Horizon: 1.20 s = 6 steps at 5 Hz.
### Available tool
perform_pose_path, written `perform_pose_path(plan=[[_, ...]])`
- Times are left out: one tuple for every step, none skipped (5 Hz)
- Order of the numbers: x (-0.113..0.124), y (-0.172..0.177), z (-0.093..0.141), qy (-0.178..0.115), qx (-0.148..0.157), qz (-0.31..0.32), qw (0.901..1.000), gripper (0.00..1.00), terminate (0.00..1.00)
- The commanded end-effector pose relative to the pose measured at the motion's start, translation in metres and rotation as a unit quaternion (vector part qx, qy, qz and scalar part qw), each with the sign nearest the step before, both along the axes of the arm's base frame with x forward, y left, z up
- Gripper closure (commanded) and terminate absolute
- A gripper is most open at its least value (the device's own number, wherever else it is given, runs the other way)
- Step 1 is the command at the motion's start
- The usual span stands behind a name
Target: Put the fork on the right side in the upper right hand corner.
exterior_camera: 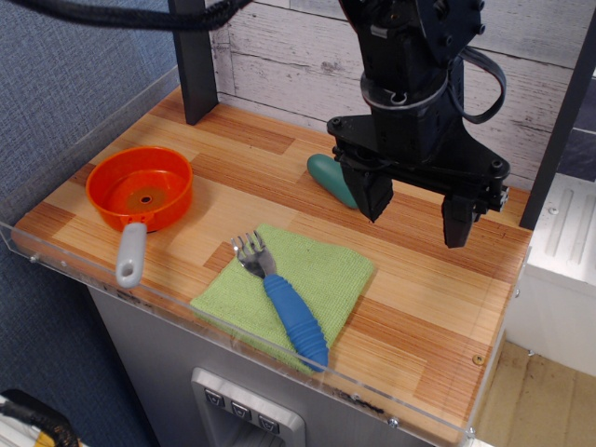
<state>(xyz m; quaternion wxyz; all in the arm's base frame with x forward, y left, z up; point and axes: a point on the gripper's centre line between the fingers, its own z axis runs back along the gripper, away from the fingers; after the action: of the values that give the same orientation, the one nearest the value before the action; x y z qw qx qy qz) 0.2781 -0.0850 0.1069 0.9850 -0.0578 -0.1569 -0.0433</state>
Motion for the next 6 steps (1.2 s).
perform_pose_path(plan=[[0.000, 0.000, 0.000, 0.000, 0.000, 0.000, 1.0000, 0.00, 0.00], [-0.010, 0.019, -0.002, 0.015, -0.003, 0.078, 0.9968, 0.00, 0.00], [-0.021, 0.032, -0.001, 0.020, 0.003, 0.183, 0.9828, 0.00, 0.00], [-0.031, 0.039, 0.000, 0.012, -0.006, 0.304, 0.9524, 0.00, 0.00], [-0.037, 0.041, -0.004, 0.030, -0.005, 0.368, 0.9293, 0.00, 0.00], [-0.043, 0.048, -0.014, 0.036, -0.017, 0.451, 0.8918, 0.00, 0.00]])
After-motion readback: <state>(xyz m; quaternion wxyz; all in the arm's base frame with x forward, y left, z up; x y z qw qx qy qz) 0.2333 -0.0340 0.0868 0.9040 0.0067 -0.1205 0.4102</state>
